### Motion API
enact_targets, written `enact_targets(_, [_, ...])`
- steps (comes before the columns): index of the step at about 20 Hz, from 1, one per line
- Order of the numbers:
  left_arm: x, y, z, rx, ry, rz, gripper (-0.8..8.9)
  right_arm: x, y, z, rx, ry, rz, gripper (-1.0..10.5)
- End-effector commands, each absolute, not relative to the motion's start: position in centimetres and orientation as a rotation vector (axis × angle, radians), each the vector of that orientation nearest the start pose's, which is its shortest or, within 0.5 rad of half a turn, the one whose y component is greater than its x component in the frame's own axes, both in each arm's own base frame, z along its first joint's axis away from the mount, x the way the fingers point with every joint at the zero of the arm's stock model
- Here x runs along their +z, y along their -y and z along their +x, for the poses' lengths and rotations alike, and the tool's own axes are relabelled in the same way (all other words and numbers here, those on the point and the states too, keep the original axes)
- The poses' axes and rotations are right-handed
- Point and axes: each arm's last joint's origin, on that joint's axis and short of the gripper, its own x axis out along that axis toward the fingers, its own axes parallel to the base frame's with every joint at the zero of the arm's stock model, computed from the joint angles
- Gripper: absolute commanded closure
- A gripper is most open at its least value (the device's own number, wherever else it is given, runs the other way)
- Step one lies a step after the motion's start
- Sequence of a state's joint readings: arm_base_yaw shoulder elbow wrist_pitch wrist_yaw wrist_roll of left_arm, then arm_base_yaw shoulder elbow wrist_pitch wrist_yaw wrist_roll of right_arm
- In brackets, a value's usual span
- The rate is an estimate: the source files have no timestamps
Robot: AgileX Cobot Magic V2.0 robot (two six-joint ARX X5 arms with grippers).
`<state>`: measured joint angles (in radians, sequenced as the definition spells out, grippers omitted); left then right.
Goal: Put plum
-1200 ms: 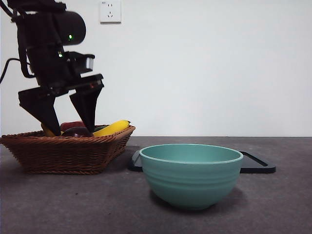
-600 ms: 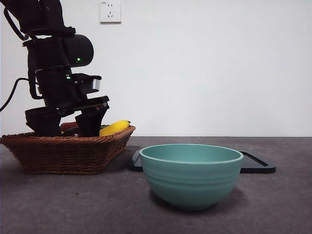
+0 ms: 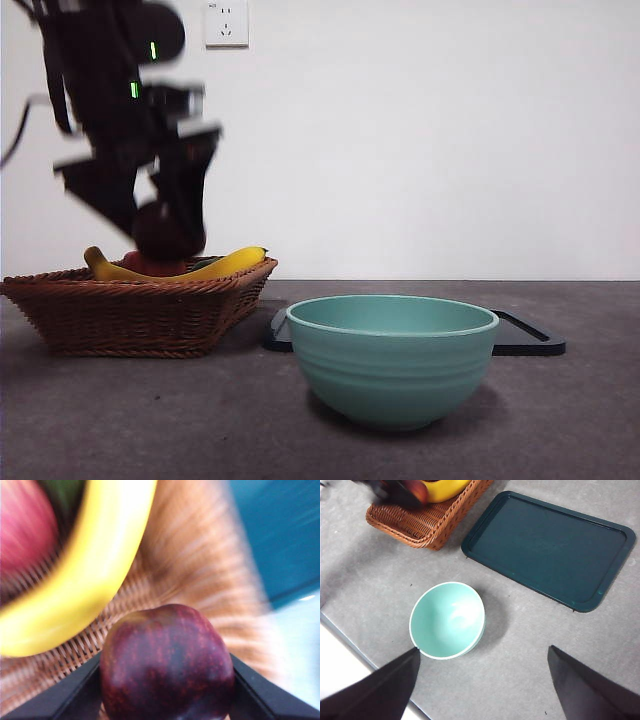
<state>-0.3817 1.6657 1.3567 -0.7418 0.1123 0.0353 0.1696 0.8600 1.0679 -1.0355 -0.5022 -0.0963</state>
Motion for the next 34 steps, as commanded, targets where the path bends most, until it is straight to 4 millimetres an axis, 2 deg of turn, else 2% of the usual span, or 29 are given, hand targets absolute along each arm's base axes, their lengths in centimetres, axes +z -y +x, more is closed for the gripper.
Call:
enact_targets(1, [29.6, 14.2, 30.1, -0.575, -0.961, 0.149, 5.75, 35.0, -3.8, 13.5, 0.674, -0.781, 0.058, 5.4])
enact_targets(4, [31.8, 16.4, 27.1, -0.743, -0.910, 0.148, 5.75, 35.0, -3.8, 13.5, 0.674, -0.782, 0.058, 5.4])
enact_targets(7, [31.7, 19.6, 24.9, -0.863, -0.912, 0.210, 5.75, 35.0, -3.8, 13.5, 0.673, -0.782, 0.060, 5.4])
enact_targets(13, [28.3, 25.8, 22.4, -1.033, -0.970, 0.357, 5.75, 35.0, -3.8, 13.5, 0.671, -0.783, 0.064, 5.4])
enact_targets(17, [24.9, 28.5, 22.0, -1.041, -1.014, 0.487, 5.75, 35.0, -3.8, 13.5, 0.671, -0.784, 0.065, 5.4])
enact_targets(22, [21.8, 30.4, 21.9, -1.018, -1.037, 0.601, 5.75, 35.0, -3.8, 13.5, 0.671, -0.784, 0.065, 5.4])
enact_targets(26, [19.9, 31.0, 22.1, -1.015, -1.068, 0.648, 5.75, 35.0, -3.8, 13.5, 0.671, -0.784, 0.065, 5.4])
enact_targets(32, [19.6, 31.2, 22.1, -1.016, -1.068, 0.652, 5.48, 35.0, -3.8, 13.5, 0.671, -0.784, 0.064, 5.4])
enact_targets(34, [19.6, 31.2, 22.1, -1.017, -1.073, 0.655, 4.58, 35.0, -3.8, 13.5, 0.671, -0.784, 0.064, 5.4])
